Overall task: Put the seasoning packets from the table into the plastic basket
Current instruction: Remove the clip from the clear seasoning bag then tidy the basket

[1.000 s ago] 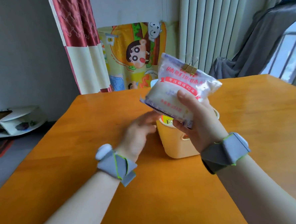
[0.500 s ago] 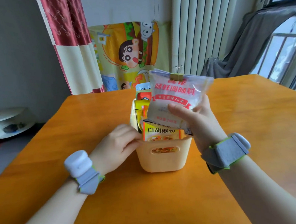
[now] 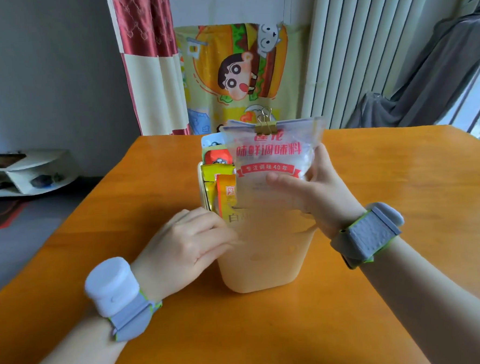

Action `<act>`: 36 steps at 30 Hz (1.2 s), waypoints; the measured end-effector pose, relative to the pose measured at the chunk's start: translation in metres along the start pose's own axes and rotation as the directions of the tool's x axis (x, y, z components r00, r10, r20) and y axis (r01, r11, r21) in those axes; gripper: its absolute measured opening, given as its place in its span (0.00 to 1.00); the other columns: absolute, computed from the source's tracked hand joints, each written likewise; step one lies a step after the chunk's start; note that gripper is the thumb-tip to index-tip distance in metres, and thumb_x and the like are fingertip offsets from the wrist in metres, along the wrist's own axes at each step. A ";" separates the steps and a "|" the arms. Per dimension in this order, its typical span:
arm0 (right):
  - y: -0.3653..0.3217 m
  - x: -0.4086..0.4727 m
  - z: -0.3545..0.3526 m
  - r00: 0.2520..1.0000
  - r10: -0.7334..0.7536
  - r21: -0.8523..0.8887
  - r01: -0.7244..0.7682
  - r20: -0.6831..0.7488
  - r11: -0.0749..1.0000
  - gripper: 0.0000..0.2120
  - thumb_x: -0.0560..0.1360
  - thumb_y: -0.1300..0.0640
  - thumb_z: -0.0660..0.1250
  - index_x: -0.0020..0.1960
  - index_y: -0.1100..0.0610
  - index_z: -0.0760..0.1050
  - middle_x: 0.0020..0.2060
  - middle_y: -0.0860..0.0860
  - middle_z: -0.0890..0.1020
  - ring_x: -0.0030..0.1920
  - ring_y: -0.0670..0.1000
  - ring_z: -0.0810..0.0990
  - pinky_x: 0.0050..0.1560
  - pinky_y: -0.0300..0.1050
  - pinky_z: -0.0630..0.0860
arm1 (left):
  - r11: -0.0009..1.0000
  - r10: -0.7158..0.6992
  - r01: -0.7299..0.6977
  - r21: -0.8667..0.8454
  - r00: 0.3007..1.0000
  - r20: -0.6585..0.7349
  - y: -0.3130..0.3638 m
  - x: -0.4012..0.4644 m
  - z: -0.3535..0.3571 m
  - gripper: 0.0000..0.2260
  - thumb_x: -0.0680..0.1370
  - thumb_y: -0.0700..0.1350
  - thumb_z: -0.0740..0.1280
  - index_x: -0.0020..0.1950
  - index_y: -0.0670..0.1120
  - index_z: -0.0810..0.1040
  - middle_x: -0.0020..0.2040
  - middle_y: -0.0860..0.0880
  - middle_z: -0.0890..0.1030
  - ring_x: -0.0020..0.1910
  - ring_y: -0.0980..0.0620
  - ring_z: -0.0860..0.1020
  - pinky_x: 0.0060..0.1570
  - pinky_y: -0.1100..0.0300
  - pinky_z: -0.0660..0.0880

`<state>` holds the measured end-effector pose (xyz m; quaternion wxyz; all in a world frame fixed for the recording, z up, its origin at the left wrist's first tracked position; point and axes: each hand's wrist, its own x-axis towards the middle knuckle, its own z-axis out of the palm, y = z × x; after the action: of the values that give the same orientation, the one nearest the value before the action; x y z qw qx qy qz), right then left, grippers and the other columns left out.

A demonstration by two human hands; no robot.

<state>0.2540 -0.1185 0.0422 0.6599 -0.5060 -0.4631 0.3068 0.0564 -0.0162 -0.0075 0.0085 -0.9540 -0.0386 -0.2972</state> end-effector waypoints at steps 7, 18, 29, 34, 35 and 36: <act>0.001 -0.001 0.018 0.992 0.006 -0.079 0.004 0.126 0.997 0.25 0.67 0.64 0.70 0.59 0.54 0.62 0.49 0.49 0.80 0.46 0.42 0.83 0.45 0.41 0.82 | 0.781 -0.451 0.383 -0.493 0.892 -0.020 -0.017 -0.002 -0.027 0.23 0.68 0.71 0.56 0.59 0.63 0.65 0.57 0.63 0.73 0.58 0.67 0.71 0.55 0.73 0.69; -0.003 0.011 0.015 0.887 0.361 -0.727 -0.043 0.288 0.685 0.15 0.66 0.47 0.72 0.50 0.43 0.74 0.50 0.44 0.82 0.56 0.47 0.79 0.67 0.59 0.69 | 0.440 -0.717 0.559 -0.703 0.690 0.100 -0.019 0.030 -0.004 0.04 0.71 0.40 0.69 0.45 0.43 0.77 0.41 0.46 0.81 0.41 0.52 0.78 0.45 0.55 0.75; 0.010 0.024 -0.015 0.977 0.118 -0.943 0.137 0.180 0.304 0.23 0.68 0.39 0.65 0.60 0.46 0.74 0.63 0.43 0.76 0.75 0.53 0.55 0.74 0.60 0.47 | 0.815 -0.448 0.578 -0.035 0.668 0.595 -0.023 0.061 -0.022 0.15 0.71 0.57 0.68 0.57 0.59 0.75 0.53 0.61 0.76 0.56 0.59 0.70 0.60 0.58 0.66; 0.000 0.031 -0.002 0.778 0.452 -0.900 0.380 0.436 0.214 0.23 0.69 0.38 0.64 0.60 0.46 0.75 0.61 0.44 0.78 0.65 0.49 0.71 0.74 0.51 0.54 | 0.839 -0.455 0.515 0.175 0.488 0.745 -0.020 0.070 -0.024 0.20 0.70 0.64 0.64 0.60 0.61 0.73 0.60 0.62 0.72 0.69 0.57 0.57 0.71 0.43 0.44; -0.002 0.032 0.002 0.728 0.516 -0.890 0.406 0.452 0.206 0.23 0.70 0.38 0.63 0.60 0.47 0.75 0.60 0.44 0.78 0.62 0.48 0.74 0.72 0.49 0.59 | 0.852 -0.444 0.486 0.197 0.470 0.763 -0.019 0.071 -0.024 0.19 0.70 0.64 0.64 0.58 0.61 0.75 0.62 0.60 0.73 0.71 0.55 0.57 0.70 0.39 0.39; -0.004 0.034 0.005 0.690 0.561 -0.884 0.421 0.457 0.202 0.23 0.70 0.39 0.63 0.62 0.47 0.74 0.60 0.44 0.78 0.59 0.48 0.76 0.68 0.47 0.66 | 0.867 -0.430 0.452 0.210 0.465 0.774 -0.018 0.073 -0.022 0.16 0.70 0.63 0.64 0.56 0.60 0.76 0.62 0.59 0.74 0.70 0.54 0.59 0.70 0.37 0.38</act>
<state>0.2619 -0.0878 0.0561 -0.0730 -0.6589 -0.7343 0.1461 0.1027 0.0062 0.0521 -0.0980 -0.9399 -0.2790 0.1706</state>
